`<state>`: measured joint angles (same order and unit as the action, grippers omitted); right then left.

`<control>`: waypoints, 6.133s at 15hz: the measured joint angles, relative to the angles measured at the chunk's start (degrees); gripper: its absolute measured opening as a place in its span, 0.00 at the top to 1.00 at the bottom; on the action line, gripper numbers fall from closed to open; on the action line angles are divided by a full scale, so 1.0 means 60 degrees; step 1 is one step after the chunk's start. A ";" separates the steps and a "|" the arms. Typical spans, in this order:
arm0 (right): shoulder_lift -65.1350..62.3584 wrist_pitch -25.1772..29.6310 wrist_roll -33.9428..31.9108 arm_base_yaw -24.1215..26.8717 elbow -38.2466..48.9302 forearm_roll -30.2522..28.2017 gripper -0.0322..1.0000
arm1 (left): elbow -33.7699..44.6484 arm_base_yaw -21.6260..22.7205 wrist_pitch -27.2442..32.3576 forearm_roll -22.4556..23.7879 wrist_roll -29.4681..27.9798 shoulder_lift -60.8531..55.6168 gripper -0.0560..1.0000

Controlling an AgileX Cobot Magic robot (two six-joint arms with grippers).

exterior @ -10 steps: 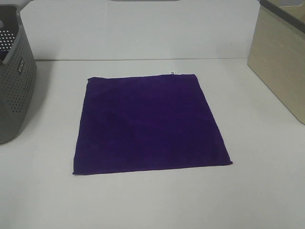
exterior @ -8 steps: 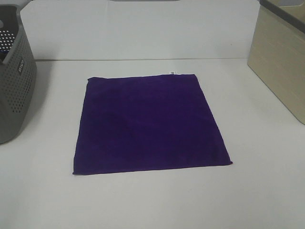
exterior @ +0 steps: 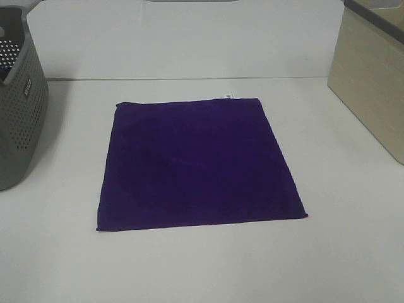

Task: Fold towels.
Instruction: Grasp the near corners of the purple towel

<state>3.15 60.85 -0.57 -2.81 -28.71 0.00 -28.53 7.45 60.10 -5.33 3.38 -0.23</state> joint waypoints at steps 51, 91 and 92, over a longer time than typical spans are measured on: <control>1.0342 -0.0411 0.3123 0.0000 -0.3209 0.3552 0.04 | -0.2225 0.0000 -0.0248 -0.3142 0.2282 0.9845 0.01; 1.8554 -0.2769 0.8241 0.1633 -0.3715 0.9301 0.12 | -0.2874 -0.1967 -0.3810 -0.9769 0.8442 1.8459 0.03; 1.8707 -0.2865 0.8126 0.0821 -0.3762 0.9339 0.18 | -0.3409 -0.2540 -0.3457 -0.9444 0.7525 1.8803 0.05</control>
<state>115.39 43.66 48.19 2.12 -51.28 56.04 -48.99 -7.79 39.36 -61.99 48.53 112.59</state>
